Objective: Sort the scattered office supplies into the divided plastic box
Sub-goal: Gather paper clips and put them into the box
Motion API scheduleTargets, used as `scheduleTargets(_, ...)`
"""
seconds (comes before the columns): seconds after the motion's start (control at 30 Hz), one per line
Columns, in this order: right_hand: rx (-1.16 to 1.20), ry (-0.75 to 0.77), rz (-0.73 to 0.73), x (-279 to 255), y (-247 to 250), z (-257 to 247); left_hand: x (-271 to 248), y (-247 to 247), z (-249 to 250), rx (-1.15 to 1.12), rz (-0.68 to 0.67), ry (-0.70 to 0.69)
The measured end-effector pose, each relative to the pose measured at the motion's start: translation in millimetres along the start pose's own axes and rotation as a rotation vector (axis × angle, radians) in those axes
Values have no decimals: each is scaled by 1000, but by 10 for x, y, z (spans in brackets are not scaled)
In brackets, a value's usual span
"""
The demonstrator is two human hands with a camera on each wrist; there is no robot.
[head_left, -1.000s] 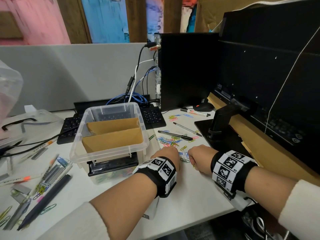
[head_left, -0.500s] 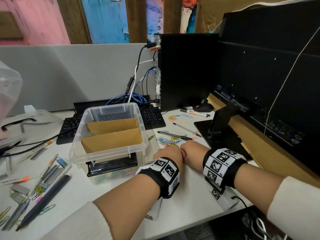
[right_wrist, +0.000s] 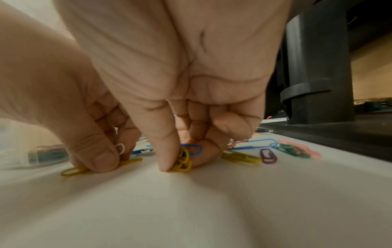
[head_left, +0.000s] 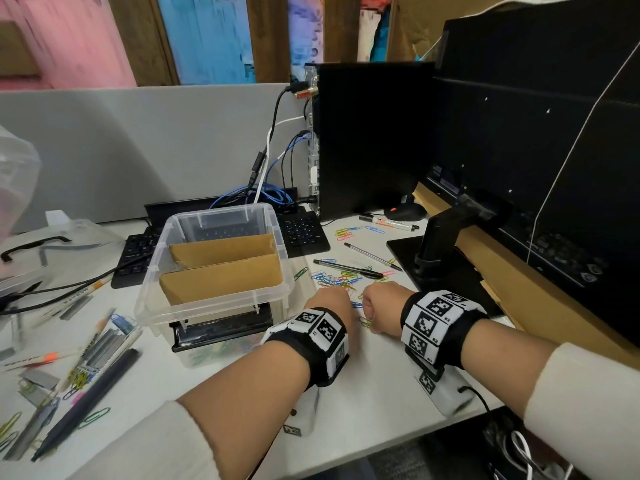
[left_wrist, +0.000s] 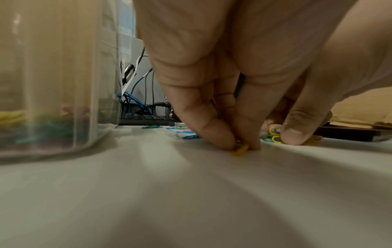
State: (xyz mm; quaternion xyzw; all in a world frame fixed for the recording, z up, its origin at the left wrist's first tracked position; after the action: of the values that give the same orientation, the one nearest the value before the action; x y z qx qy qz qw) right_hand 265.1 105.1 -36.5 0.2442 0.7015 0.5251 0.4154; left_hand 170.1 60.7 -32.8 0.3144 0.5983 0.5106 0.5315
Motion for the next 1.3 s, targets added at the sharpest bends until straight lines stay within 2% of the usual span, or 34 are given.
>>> scheduleTargets(0.27, -19, 9, 18, 45, 40, -58, -47, 19, -21, -11, -35, 25)
scheduleTargets(0.5, 3, -3, 36, 111, 88, -81, -160, 35, -21, 19, -37, -17)
scheduleTargets(0.63, -24, -44, 141, 135, 134, -27, -225, 71, -5, 21, -65, -35)
scheduleTargets(0.77, -54, -67, 94, 160, 123, -16, -269, 100, 19, 35, -104, -47)
scheduleTargets(0.93, -4, -49, -8, 155, 211, -83, -247, 75, 27, 45, -101, -60)
scheduleTargets(1.07, -66, -60, -36, 235, 194, -169, -213, 8, 17, 10, -92, -68)
scheduleTargets(1.3, -61, -103, 51, 309, 102, -123, -246, -13, -82, 6, -64, -54)
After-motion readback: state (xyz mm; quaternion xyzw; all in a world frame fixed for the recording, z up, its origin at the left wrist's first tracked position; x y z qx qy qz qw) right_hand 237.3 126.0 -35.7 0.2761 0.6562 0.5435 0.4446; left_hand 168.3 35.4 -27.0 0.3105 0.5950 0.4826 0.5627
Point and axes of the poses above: each hand's wrist, its own x-axis towards the middle knuckle, its own y-axis out of the back of the hand, z = x × y, the point moved 1 cm from there along x, towards the middle knuckle, and after that the axes turned 6 degrees about x, right-handed, at the moved point
